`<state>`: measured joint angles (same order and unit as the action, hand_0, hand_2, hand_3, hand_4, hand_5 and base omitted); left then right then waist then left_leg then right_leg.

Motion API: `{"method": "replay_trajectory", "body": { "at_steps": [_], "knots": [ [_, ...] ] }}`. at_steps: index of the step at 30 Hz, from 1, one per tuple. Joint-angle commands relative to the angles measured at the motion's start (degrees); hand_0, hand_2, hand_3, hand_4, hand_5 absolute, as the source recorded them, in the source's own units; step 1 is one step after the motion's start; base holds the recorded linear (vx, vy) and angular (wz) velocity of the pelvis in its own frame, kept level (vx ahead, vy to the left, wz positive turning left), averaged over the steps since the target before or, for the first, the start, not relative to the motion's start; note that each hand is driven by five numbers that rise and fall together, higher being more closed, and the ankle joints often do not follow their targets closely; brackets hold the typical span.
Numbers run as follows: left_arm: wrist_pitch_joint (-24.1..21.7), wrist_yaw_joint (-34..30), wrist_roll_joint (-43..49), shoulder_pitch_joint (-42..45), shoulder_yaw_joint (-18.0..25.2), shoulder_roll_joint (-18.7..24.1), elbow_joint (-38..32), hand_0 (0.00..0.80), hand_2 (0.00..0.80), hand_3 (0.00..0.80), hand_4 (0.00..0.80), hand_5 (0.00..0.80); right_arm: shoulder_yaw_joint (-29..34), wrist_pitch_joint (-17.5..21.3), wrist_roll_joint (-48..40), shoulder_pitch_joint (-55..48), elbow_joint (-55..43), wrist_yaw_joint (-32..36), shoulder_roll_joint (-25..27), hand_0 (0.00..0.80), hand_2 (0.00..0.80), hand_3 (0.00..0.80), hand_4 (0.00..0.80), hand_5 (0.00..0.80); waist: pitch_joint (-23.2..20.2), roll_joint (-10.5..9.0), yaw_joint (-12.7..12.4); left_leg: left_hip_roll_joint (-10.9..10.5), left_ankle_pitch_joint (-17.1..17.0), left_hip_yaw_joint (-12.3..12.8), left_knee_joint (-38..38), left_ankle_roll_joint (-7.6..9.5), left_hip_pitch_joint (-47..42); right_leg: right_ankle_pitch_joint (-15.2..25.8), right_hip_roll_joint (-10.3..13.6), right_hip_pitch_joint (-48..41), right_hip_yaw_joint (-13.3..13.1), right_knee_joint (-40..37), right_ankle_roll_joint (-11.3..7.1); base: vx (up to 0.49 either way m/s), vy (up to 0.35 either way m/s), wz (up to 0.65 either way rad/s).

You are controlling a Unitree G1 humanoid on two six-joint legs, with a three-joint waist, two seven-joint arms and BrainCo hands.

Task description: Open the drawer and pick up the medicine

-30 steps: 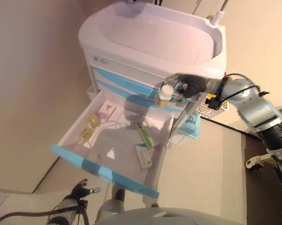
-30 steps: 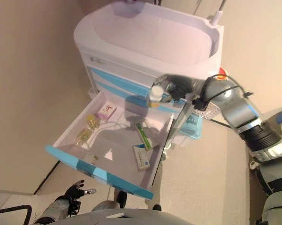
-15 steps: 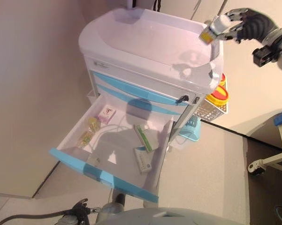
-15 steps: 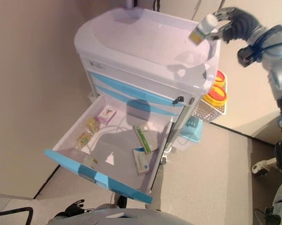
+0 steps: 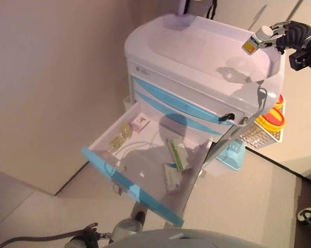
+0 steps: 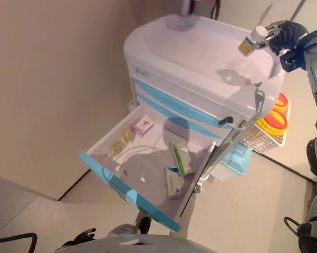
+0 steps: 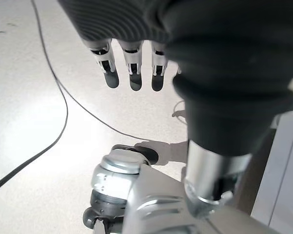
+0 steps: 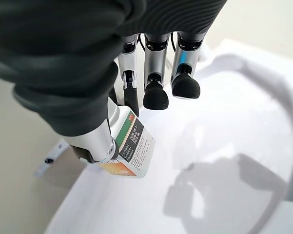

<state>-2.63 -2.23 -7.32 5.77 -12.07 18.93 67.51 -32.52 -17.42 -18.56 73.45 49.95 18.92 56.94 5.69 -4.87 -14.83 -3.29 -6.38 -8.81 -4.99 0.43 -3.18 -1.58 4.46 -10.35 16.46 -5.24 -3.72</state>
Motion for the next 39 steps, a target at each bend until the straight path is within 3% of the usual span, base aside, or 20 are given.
{"method": "replay_trajectory", "body": {
  "at_steps": [1, 17, 39],
  "knots": [
    [-0.8, -0.3, -1.7, 0.2, -2.5, 4.2, -0.6, 0.000, 0.000, 0.000, 0.000, 0.000, -4.0, 2.5, 3.3, 8.3, 1.0, -2.3, 0.6, 0.800, 0.800, 0.800, 0.800, 0.800, 0.3, -3.07, -2.8, -2.6, 8.8, -1.7, 4.5, 0.51, -1.2, 1.1, 1.6, 3.3, -0.1, 5.1, -0.03, 0.080, 0.015, 0.16],
    [-1.2, 0.4, 0.1, 2.5, -2.0, 5.4, -2.7, 0.000, 0.000, 0.000, 0.000, 0.000, -3.0, 4.5, 12.9, 4.5, 7.2, -4.4, -2.4, 0.800, 0.800, 0.800, 0.800, 0.800, 2.1, -3.17, -6.4, -2.8, 8.2, -4.3, 3.4, 1.00, -1.4, 1.0, 1.9, 2.6, 1.0, 5.2, -1.08, 0.062, 0.005, 0.13],
    [-1.4, -0.2, 1.1, 3.4, -2.3, 5.6, -4.3, 0.000, 0.000, 0.000, 0.000, 0.000, -1.4, 4.0, 17.3, -1.4, 9.3, 0.3, -4.7, 0.800, 0.800, 0.800, 0.800, 0.800, 1.8, -2.61, -6.3, -2.3, 7.9, -3.8, 2.5, 0.71, -2.6, 0.7, 1.6, 1.8, 0.3, 4.6, -1.33, 0.004, -0.002, 0.01]
  ]
}}
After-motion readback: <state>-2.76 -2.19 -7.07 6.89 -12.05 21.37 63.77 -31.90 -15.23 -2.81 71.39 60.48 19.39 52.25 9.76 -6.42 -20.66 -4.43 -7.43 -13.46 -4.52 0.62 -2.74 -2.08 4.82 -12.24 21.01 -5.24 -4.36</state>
